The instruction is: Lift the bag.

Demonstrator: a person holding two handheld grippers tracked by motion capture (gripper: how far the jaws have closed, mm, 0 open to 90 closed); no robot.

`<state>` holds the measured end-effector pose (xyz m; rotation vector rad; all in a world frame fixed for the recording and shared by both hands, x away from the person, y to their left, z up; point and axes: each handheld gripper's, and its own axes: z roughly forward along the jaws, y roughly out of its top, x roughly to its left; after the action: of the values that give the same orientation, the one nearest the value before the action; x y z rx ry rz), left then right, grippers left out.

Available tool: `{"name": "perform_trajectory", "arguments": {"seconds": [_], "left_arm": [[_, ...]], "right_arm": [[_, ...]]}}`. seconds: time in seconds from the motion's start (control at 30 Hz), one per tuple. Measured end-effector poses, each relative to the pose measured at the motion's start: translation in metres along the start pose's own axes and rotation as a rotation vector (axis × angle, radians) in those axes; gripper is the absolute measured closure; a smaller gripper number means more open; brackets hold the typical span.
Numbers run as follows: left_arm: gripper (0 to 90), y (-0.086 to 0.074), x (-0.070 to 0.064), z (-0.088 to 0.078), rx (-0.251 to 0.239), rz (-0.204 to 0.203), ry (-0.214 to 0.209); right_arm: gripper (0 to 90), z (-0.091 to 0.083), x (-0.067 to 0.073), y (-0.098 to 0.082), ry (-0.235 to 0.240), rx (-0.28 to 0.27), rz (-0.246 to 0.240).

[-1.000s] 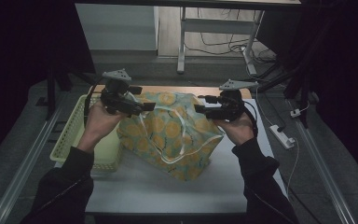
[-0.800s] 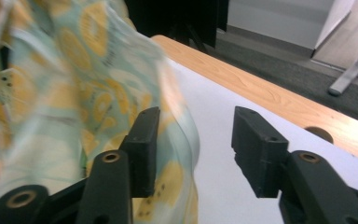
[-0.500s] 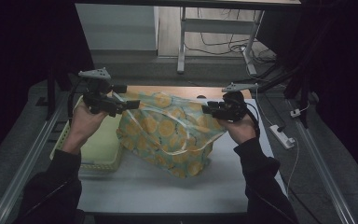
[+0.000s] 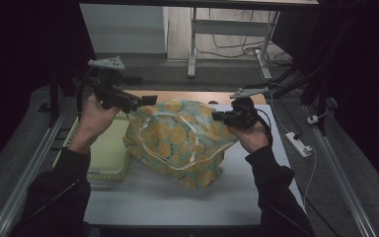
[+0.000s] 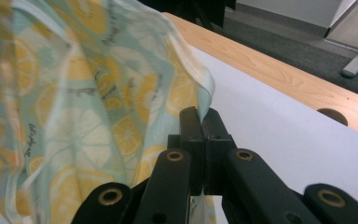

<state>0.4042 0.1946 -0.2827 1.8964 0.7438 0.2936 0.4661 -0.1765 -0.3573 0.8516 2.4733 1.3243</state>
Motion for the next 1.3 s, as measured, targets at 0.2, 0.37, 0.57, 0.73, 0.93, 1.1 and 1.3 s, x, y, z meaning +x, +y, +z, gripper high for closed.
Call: {"name": "perform_trajectory", "arguments": {"seconds": [0.2, 0.37, 0.57, 0.73, 0.93, 1.1, 1.3], "left_arm": [[2.0, -0.025, 0.003, -0.015, 0.01, -0.048, 0.031], [1.6, -0.062, 0.003, -0.024, 0.024, -0.079, 0.052], [1.4, -0.102, -0.008, -0.025, 0.055, -0.083, 0.074], [0.6, -0.127, -0.017, -0.022, 0.062, -0.089, 0.083], [0.0, -0.156, -0.027, -0.02, 0.069, -0.103, 0.109], [0.0, -0.175, -0.034, -0.023, 0.045, -0.13, 0.114], [0.0, -0.194, -0.041, -0.027, 0.049, -0.151, 0.137]], "right_arm": [[71.5, -0.003, -0.004, -0.003, -0.009, -0.023, 0.025], [53.8, -0.012, 0.002, -0.005, -0.012, -0.06, 0.017], [41.2, -0.024, 0.01, -0.013, -0.014, -0.083, 0.014], [32.3, -0.029, 0.016, -0.025, -0.017, -0.089, 0.019], [22.5, -0.036, 0.02, -0.042, -0.017, -0.087, 0.034], [16.1, -0.041, 0.025, -0.056, -0.031, -0.081, 0.036], [11.5, -0.046, 0.029, -0.076, -0.063, -0.066, 0.031]]}}
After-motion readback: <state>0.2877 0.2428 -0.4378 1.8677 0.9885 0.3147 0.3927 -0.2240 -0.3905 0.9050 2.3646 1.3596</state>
